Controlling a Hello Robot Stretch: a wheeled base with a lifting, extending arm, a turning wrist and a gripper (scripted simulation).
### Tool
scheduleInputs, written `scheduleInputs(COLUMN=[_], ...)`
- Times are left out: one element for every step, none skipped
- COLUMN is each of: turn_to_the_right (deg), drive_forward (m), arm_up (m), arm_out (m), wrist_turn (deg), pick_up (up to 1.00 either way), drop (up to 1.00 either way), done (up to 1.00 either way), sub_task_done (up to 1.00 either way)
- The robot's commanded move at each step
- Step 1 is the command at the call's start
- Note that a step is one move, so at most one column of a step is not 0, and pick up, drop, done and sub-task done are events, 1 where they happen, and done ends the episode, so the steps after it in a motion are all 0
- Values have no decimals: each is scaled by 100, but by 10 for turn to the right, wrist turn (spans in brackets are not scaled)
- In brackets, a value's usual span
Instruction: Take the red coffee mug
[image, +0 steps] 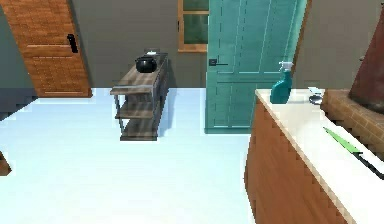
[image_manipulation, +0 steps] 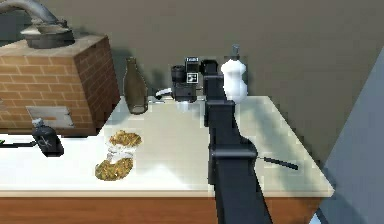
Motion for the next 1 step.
scheduleInputs(turn_to_the_right=[0], drive_forward=[0], arm_up=[0], arm_out=[0], wrist_turn=[0], pick_up=[0], drop=[0], done=[100], sub_task_done=[0])
